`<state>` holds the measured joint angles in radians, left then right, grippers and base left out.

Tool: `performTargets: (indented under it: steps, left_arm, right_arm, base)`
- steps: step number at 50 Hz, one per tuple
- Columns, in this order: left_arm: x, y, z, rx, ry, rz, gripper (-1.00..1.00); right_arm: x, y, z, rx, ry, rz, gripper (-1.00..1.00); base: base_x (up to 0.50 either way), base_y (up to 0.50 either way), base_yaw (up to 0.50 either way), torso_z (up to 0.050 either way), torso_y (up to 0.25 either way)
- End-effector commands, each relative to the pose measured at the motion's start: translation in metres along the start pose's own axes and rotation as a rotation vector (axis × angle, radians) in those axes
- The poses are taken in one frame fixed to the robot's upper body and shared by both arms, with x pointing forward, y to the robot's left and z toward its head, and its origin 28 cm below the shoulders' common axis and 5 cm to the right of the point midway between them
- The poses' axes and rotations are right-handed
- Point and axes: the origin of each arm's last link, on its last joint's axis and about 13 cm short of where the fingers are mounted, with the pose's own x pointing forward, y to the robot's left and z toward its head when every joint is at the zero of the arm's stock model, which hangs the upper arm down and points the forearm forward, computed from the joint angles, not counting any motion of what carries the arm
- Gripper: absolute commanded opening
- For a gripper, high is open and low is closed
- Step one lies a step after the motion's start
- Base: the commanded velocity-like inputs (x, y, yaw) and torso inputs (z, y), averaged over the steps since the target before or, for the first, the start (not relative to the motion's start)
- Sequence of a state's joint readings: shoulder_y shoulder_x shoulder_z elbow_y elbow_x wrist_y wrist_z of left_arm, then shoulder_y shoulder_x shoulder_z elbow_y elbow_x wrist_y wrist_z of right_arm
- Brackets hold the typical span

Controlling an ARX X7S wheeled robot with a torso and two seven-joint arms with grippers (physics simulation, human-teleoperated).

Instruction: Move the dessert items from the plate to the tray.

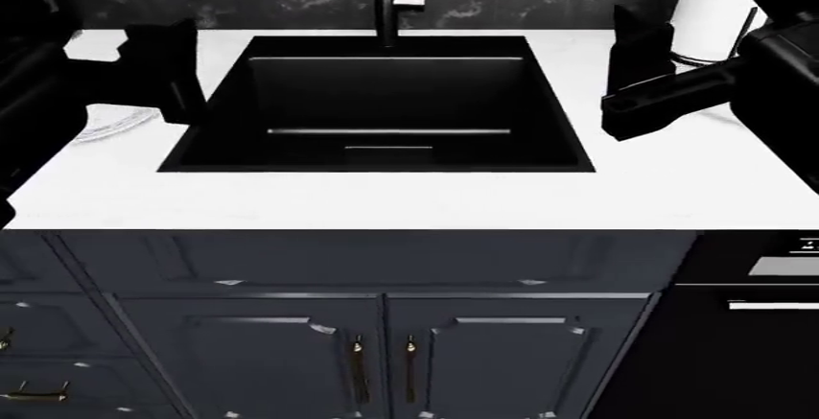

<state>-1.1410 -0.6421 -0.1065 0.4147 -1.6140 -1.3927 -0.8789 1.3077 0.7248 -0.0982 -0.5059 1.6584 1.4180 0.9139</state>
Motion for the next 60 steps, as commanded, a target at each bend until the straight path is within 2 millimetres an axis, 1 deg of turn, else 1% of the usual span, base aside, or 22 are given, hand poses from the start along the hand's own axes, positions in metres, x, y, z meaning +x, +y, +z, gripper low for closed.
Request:
performTargets:
  steps: [1,17,21,27,32,60]
  left_arm:
    - [-0.001,0.001,0.001,-0.008,0.000,0.013,1.00]
    - [0.000,0.002,-0.001,-0.032,0.014,0.008,1.00]
    - [-0.001,0.004,-0.005,-0.036,0.022,0.016,1.00]
    - [-0.003,0.004,-0.004,-0.035,0.018,0.020,1.00]
    - [-0.001,0.003,-0.007,-0.034,0.024,0.017,1.00]
    - [0.000,0.002,-0.006,-0.027,0.022,0.012,1.00]
  right_arm:
    - [0.000,0.001,0.000,-0.001,0.004,0.004,1.00]
    - [0.000,0.002,-0.003,0.009,0.008,0.011,1.00]
    - [0.001,0.003,-0.004,0.013,0.008,0.013,1.00]
    - [0.002,0.004,-0.005,0.016,0.008,0.017,1.00]
    - [0.002,0.005,-0.009,0.020,0.013,0.019,1.00]
    - [0.001,0.005,-0.011,0.039,0.021,0.022,1.00]
  base:
    - [0.00,0.50,0.00,0.000,0.000]
    - [0.01,0.50,0.00,0.000,0.000]
    - [0.01,0.50,0.00,0.000,0.000]
    - [0.02,0.50,0.00,0.000,0.000]
    - [0.03,0.50,0.00,0.000,0.000]
    - [0.03,0.50,0.00,0.000,0.000]
